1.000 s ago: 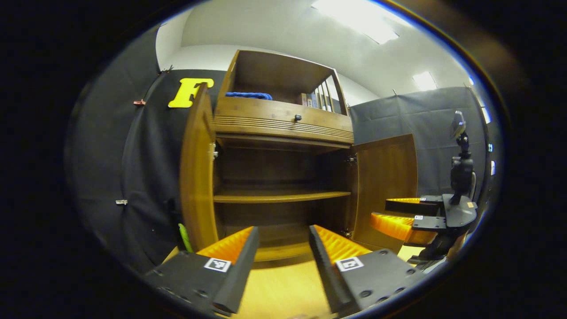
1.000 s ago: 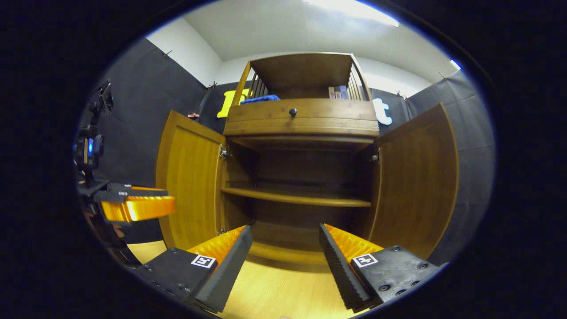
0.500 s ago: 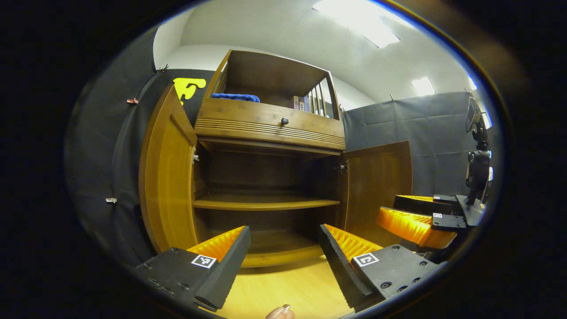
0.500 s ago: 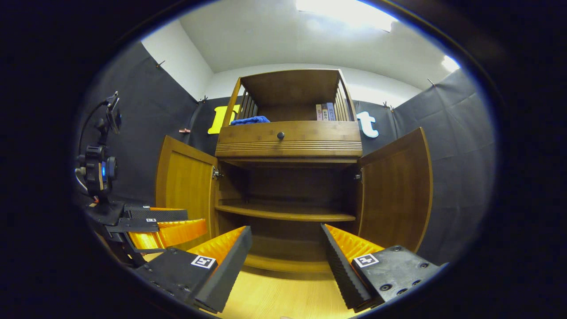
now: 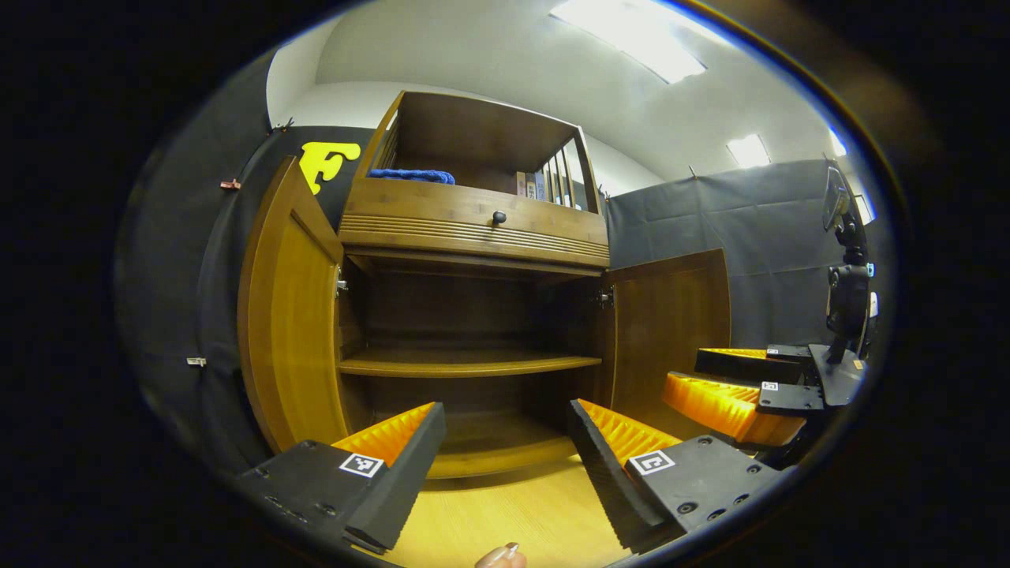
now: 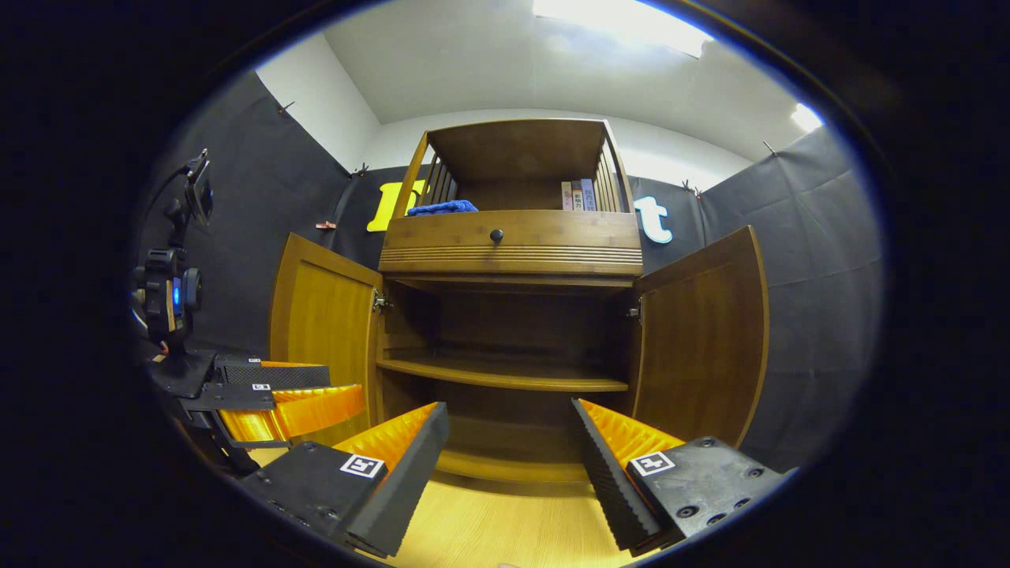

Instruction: Open the right door of the double-door shoe cabinet with the right hand, and open the left door with the left hand.

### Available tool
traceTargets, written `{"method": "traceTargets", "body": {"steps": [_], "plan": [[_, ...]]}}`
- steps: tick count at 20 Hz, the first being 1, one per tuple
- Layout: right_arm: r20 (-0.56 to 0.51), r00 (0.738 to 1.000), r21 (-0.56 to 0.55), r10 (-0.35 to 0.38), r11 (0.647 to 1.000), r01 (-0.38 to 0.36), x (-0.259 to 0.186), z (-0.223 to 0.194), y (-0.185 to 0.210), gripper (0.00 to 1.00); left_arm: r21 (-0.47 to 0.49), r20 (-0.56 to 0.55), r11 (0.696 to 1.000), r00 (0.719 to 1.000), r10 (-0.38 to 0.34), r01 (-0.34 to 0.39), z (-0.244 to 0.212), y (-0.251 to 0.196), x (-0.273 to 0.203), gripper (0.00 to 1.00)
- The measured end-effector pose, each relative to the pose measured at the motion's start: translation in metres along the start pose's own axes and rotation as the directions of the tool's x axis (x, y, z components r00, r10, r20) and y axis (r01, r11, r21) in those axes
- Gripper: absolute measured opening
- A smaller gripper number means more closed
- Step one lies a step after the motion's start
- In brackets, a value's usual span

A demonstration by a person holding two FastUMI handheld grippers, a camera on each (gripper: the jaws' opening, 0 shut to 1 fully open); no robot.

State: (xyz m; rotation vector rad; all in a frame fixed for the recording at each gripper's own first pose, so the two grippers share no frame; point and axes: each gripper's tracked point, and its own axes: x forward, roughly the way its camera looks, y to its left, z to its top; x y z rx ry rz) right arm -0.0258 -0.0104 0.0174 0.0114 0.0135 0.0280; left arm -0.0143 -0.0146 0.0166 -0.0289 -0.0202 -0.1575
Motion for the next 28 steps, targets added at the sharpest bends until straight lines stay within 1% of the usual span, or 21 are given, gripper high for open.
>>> {"method": "traceTargets", "body": {"steps": [2,4,8,9,10,15,16,18,19,22,23,24,26,27,28], "plan": [[-0.002,1.000,0.001,-0.001,1.000,0.001,0.002,0.000,0.000,0.99,0.005,-0.002,1.000,1.000,0.002,-0.002,-0.001,0.000,0.000,0.97],[-0.003,1.000,0.002,-0.001,1.000,0.001,0.003,-0.001,-0.001,0.97,0.005,-0.002,1.000,1.000,0.004,-0.004,-0.001,0.000,0.001,0.97],[0.000,1.000,0.001,0.004,1.000,-0.004,0.001,0.000,-0.001,0.97,-0.002,-0.003,1.000,1.000,0.007,-0.007,-0.001,0.002,0.003,0.97],[0.003,1.000,-0.003,0.003,1.000,-0.003,0.001,0.000,-0.001,0.99,-0.001,-0.006,1.000,1.000,0.010,-0.010,-0.002,0.003,0.003,0.97],[0.008,1.000,-0.006,0.002,1.000,-0.002,0.001,0.002,-0.002,0.97,0.001,-0.009,1.000,1.000,0.013,-0.013,-0.003,0.002,0.005,0.97],[0.011,1.000,-0.007,0.007,1.000,-0.007,0.000,0.001,-0.004,0.97,0.008,-0.020,1.000,1.000,0.013,-0.013,-0.006,-0.002,0.008,0.97],[0.009,1.000,-0.007,0.008,1.000,-0.008,0.000,0.000,-0.005,0.99,0.008,-0.021,1.000,1.000,0.011,-0.011,-0.007,-0.004,0.008,0.97],[0.008,1.000,-0.005,0.005,1.000,-0.005,0.000,0.000,-0.007,0.99,0.010,-0.020,1.000,1.000,0.008,-0.008,-0.007,-0.006,0.010,0.97],[0.009,1.000,-0.003,0.004,1.000,-0.004,0.000,0.000,-0.009,0.97,0.012,-0.019,1.000,1.000,0.008,-0.008,-0.006,-0.006,0.010,0.97],[0.012,1.000,0.004,-0.004,1.000,0.004,-0.001,0.001,-0.014,0.97,0.011,-0.019,1.000,1.000,0.008,-0.008,-0.007,-0.008,0.013,0.97],[0.012,1.000,0.005,-0.005,1.000,0.005,0.000,0.000,-0.016,0.99,0.010,-0.019,1.000,1.000,0.010,-0.009,-0.007,-0.008,0.013,0.97],[0.011,1.000,0.006,-0.006,1.000,0.006,-0.001,0.000,-0.016,0.97,0.010,-0.019,1.000,1.000,0.011,-0.011,-0.008,-0.009,0.013,0.97],[0.007,1.000,0.012,-0.003,1.000,0.003,0.001,-0.001,-0.017,0.97,0.008,-0.022,1.000,1.000,0.012,-0.012,-0.009,-0.008,0.015,0.97],[0.006,1.000,0.017,-0.002,1.000,0.002,0.001,-0.001,-0.016,0.99,0.007,-0.024,1.000,1.000,0.012,-0.012,-0.009,-0.008,0.015,0.97],[0.005,1.000,0.020,0.000,1.000,0.000,0.001,-0.002,-0.017,0.97,0.006,-0.024,1.000,1.000,0.012,-0.012,-0.009,-0.009,0.016,0.97]]}}
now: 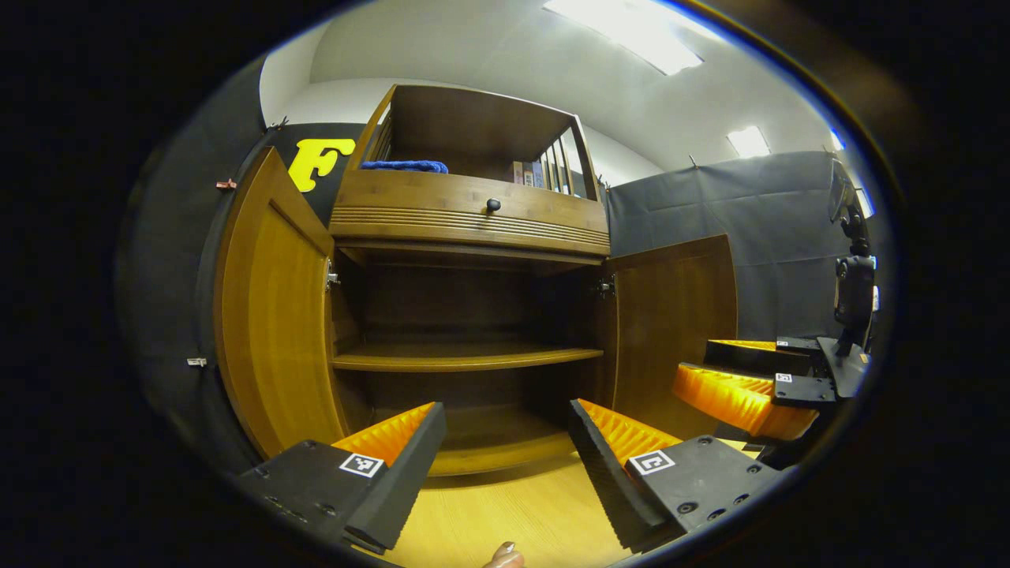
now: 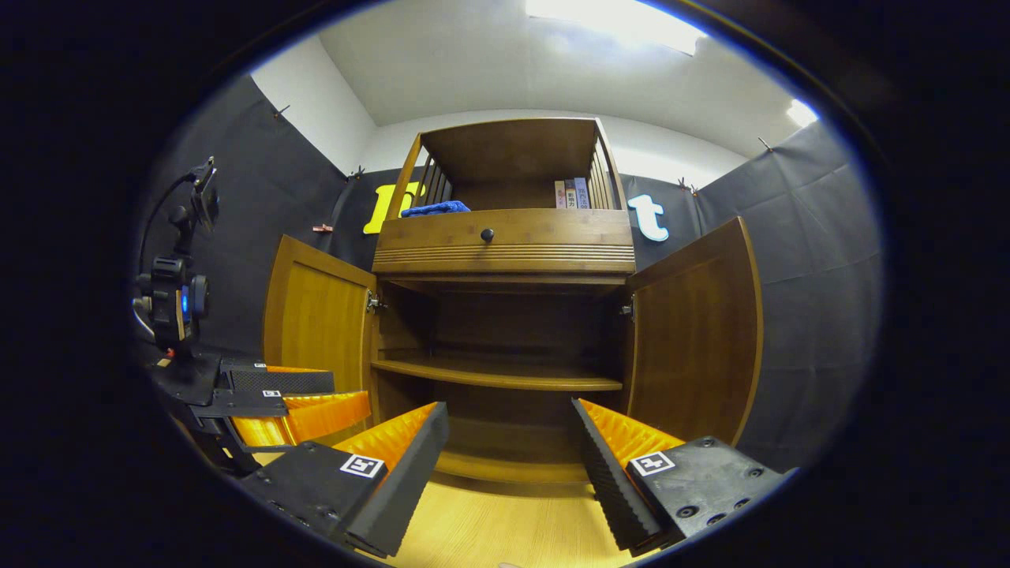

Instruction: Open the right door of the double-door shoe cabinet with the right hand, and open the left door with the left hand.

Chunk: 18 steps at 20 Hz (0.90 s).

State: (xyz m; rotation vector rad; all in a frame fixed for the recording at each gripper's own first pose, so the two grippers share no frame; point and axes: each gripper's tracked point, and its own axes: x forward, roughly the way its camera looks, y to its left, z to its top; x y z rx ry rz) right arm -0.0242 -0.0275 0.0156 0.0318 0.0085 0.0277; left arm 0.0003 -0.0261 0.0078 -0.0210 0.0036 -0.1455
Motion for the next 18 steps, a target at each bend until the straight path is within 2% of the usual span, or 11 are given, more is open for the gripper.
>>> {"method": "traceTargets", "body": {"steps": [18], "plan": [[0.007,1.000,-0.017,0.012,1.000,-0.011,0.0024,-0.0004,0.0001,0.97,0.007,-0.011,1.000,1.000,0.012,-0.012,-0.0042,0.0073,0.0077,0.97]]}}
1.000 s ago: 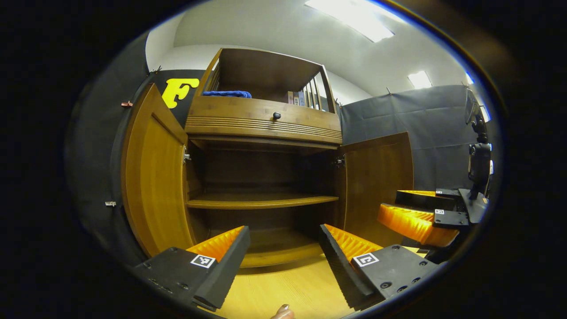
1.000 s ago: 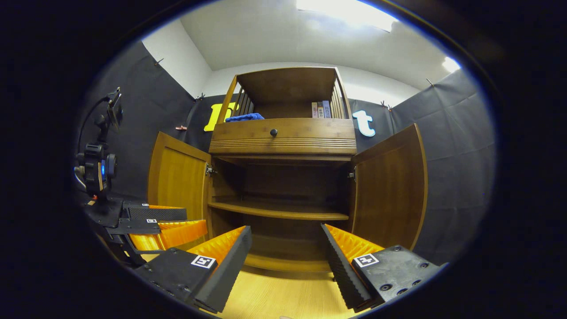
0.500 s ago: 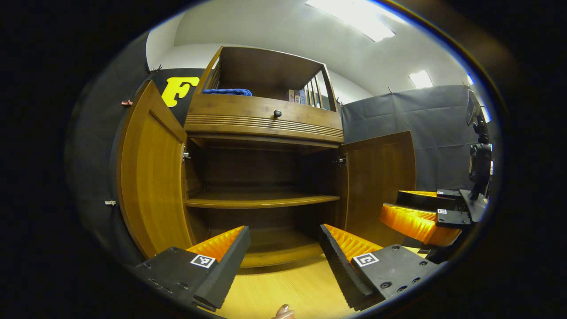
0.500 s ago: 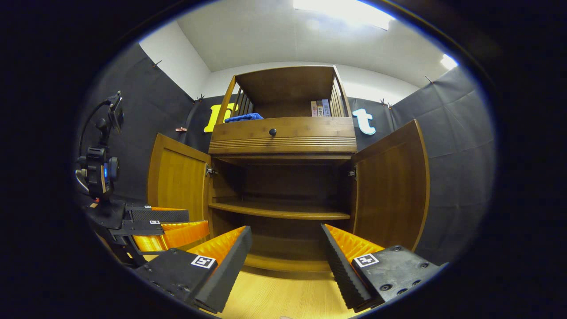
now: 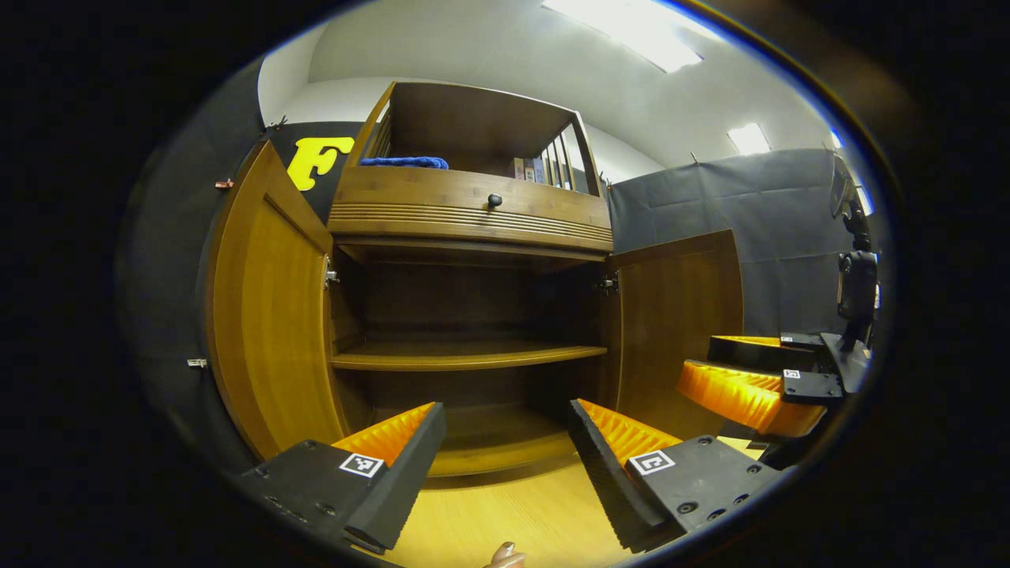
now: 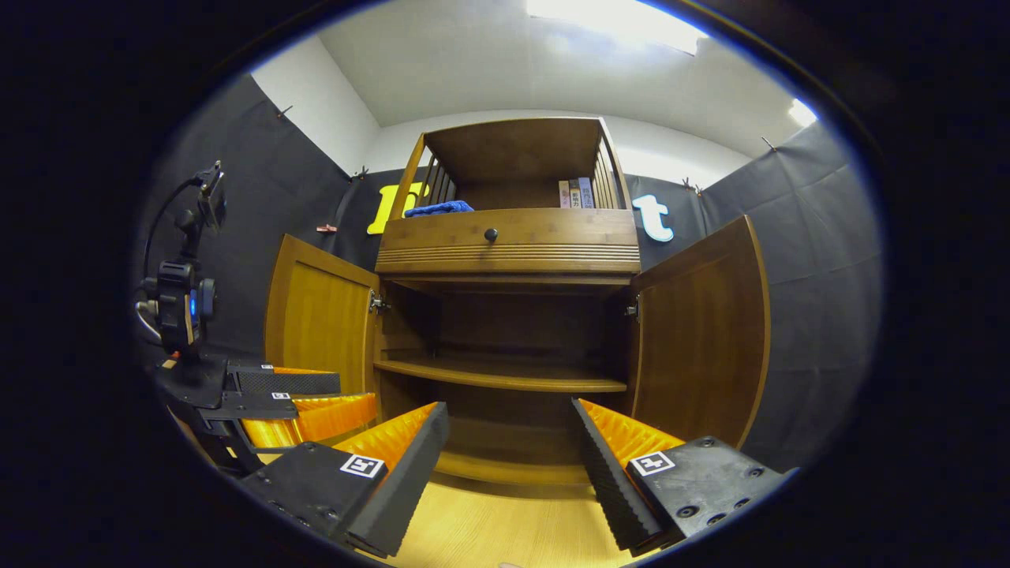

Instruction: Open the right door of the double-door shoe cabinet with the right hand, and open the left door with the left hand.

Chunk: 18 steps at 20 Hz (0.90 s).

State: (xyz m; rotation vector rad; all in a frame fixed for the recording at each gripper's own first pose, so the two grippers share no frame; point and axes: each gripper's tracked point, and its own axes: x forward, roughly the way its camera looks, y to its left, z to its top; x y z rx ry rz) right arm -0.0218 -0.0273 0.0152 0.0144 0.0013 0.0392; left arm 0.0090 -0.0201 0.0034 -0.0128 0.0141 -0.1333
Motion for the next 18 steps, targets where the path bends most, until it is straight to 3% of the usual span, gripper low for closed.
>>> {"method": "traceTargets", "body": {"steps": [18], "plan": [[-0.009,1.000,-0.008,-0.002,1.000,0.002,0.0025,-0.0016,0.0016,0.97,0.002,0.009,1.000,1.000,-0.006,0.006,0.0021,0.0014,-0.0007,0.97]]}}
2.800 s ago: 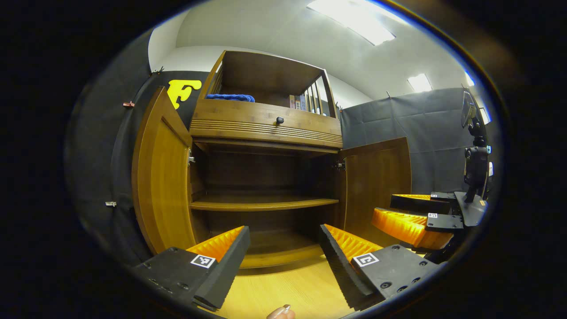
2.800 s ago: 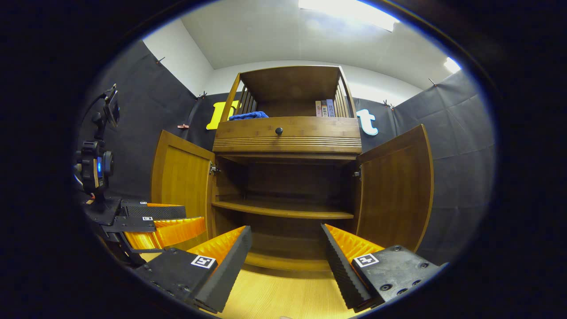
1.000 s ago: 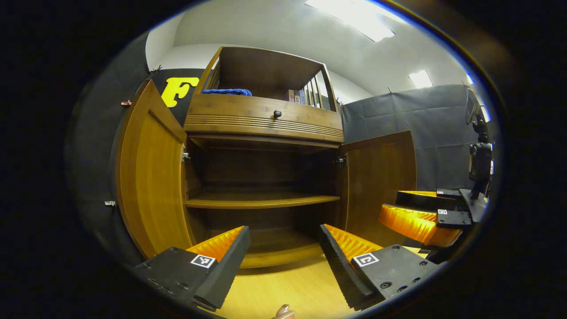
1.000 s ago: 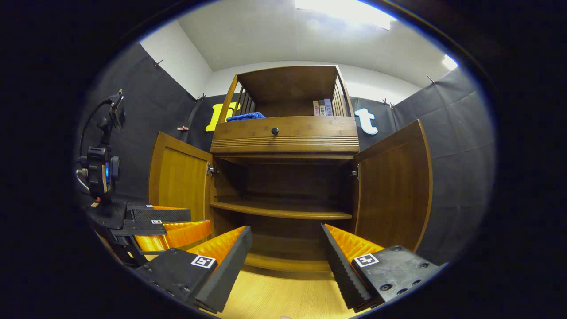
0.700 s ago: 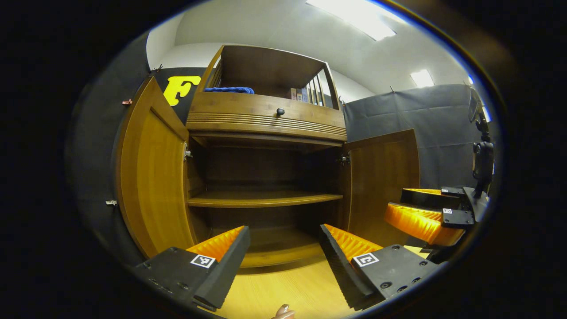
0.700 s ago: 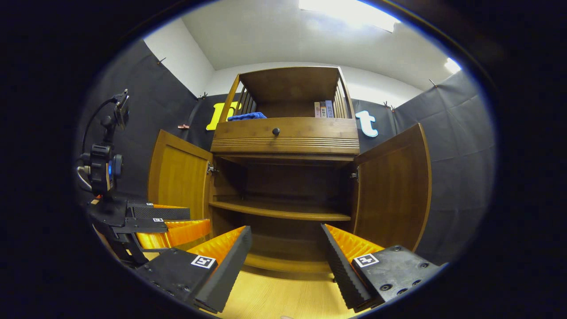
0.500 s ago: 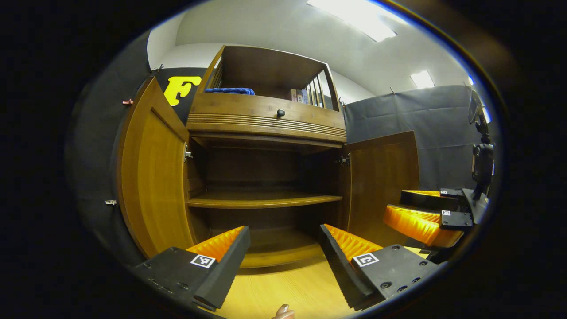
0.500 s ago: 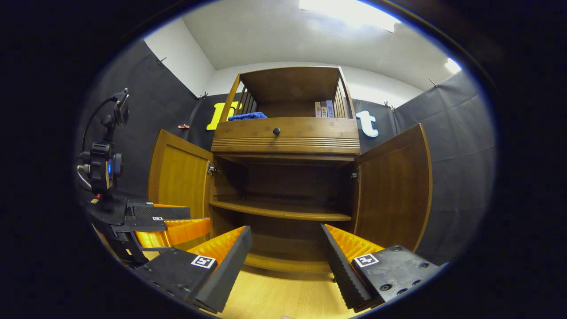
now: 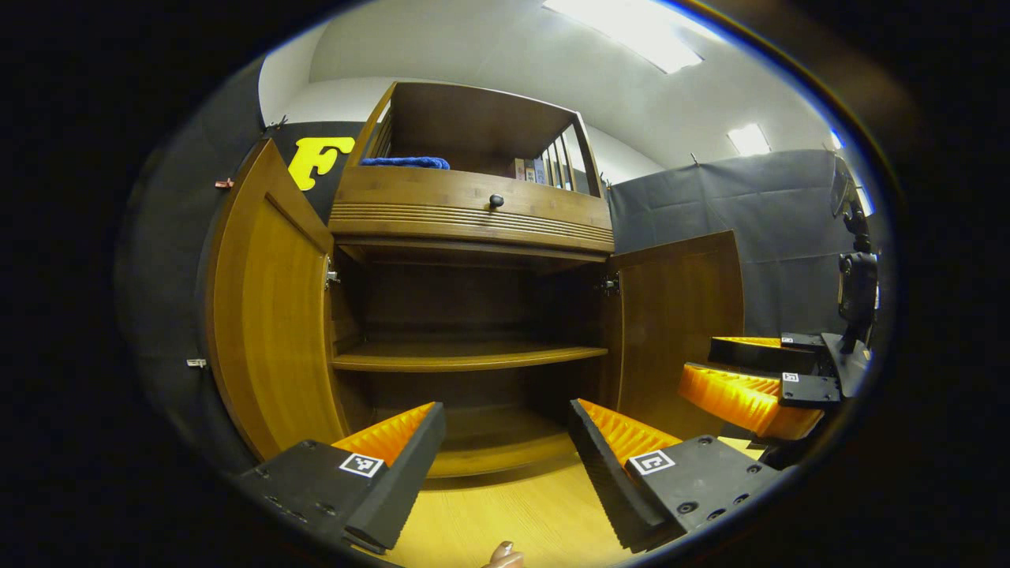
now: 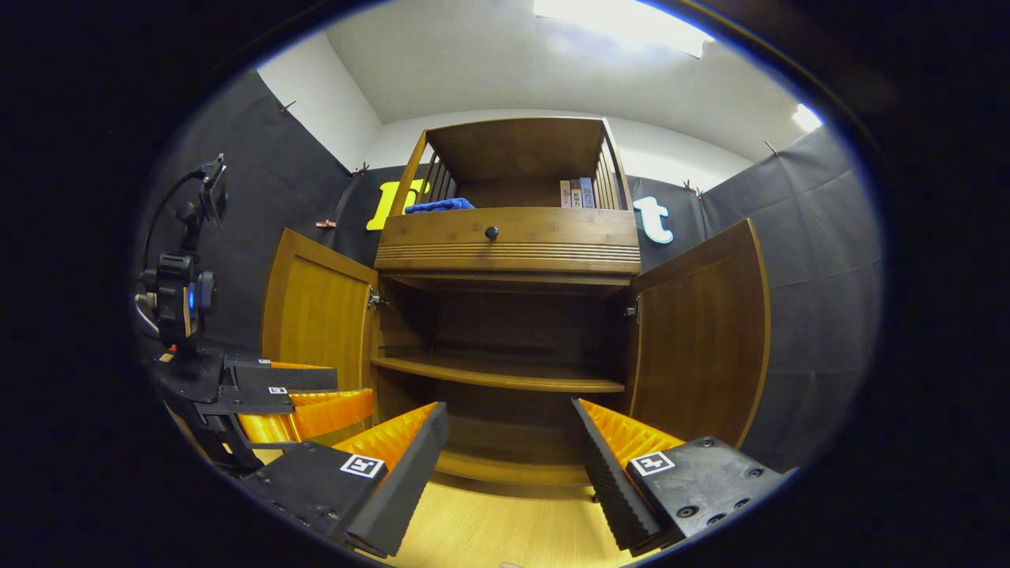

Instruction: Open the right door of the double-door shoe cabinet with the right hand, and open the left door with the left hand.

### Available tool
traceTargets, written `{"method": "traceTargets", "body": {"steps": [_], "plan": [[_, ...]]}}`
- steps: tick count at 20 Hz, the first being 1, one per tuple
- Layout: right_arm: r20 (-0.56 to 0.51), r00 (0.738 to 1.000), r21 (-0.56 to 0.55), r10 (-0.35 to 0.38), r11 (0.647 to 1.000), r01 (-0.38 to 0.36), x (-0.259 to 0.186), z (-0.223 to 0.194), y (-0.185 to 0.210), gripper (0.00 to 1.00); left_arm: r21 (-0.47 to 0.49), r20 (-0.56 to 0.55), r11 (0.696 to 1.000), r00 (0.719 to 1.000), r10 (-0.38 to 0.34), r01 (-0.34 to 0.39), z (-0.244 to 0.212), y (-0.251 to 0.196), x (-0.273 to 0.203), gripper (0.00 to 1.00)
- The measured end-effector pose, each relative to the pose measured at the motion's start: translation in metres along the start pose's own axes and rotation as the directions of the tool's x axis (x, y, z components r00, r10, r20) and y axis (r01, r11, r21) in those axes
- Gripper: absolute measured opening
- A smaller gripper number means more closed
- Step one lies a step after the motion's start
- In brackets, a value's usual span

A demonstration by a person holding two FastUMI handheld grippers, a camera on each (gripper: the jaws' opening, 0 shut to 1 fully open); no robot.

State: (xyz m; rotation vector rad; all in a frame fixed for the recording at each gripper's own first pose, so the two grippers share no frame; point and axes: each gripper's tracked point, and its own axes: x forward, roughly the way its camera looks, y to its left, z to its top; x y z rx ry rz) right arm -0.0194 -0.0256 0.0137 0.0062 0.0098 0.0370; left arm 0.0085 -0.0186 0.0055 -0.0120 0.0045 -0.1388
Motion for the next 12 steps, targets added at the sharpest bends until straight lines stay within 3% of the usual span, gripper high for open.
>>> {"method": "traceTargets", "body": {"steps": [12], "plan": [[-0.011,1.000,-0.006,-0.002,1.000,0.002,0.0030,-0.0039,0.0007,0.97,0.001,0.002,1.000,1.000,0.007,-0.007,0.0002,0.0039,0.0000,0.97]]}}
